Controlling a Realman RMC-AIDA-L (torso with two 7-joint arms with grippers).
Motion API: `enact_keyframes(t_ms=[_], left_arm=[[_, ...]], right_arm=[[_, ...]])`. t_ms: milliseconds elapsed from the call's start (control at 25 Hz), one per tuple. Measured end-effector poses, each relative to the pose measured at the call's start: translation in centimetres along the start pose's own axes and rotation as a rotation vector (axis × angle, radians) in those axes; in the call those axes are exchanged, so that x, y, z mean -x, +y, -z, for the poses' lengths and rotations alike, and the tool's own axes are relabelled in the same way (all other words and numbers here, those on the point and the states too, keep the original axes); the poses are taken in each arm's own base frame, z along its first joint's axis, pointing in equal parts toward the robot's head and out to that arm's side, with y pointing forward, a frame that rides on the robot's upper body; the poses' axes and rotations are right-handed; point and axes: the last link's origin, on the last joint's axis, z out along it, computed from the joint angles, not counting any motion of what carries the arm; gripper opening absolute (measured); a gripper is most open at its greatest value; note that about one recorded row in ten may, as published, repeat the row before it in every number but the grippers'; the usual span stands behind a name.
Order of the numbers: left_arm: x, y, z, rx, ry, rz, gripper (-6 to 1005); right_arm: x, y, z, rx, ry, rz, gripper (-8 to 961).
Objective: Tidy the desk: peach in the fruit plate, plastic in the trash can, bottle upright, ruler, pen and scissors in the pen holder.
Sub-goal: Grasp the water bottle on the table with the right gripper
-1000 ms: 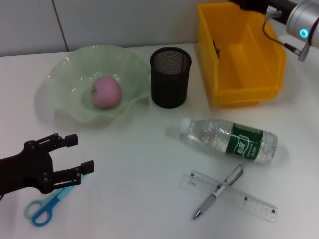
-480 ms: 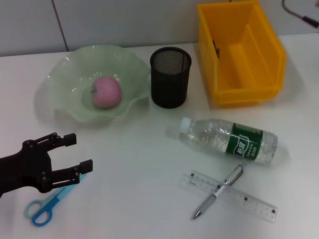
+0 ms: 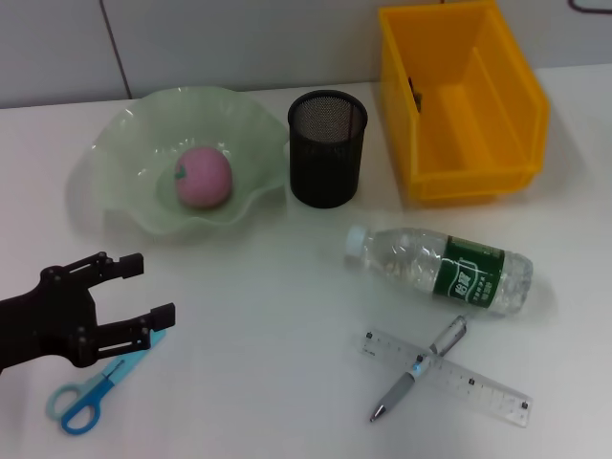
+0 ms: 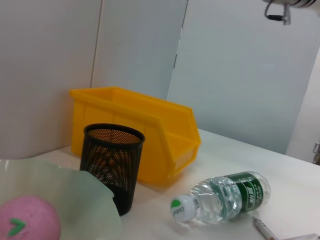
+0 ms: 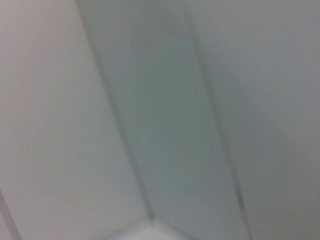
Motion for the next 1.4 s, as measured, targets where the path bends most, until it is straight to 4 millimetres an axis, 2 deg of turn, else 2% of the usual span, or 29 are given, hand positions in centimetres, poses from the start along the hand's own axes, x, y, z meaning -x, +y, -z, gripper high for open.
enact_keyframes(t_ms=[80,360,480,560,760,960,1400], left_arm=[[0.0,-0.1,0.2,-0.009,0.004,0.003,846],[0.0,-0.2,0.5,-0.021,0.009,0.005,846],[0.1,-0.2,0.5,-0.022,0.009,0.007,846],[0.0,-0.2,0.5,-0.022,0.009,0.007,846],[-0.1,-0.3,0.5,-0.022,0.009,0.001,847],[-0.3,-0.5,0.4,-0.022,0.010,-0.006,846],[-0.5,-0.6,0.4,-0.021,0.011,-0.011,846]], right_arm=[[0.4,0.5,-0.5,-0.008,0.130,0.028,779],[0.9,1.6,-2.0,0.013,0.369,0.049,780],[0.6,2.1,-2.9,0.016,0.550,0.029,780],[0.4,2.2,-3.2,0.018,0.592,0.031,780],[-1.1,3.2,-5.0,0.019,0.829,0.074,780],[-2.6,2.9,-5.8,-0.023,0.966,0.095,780],[-5.8,2.3,-7.4,-0.030,1.096,0.123,780]])
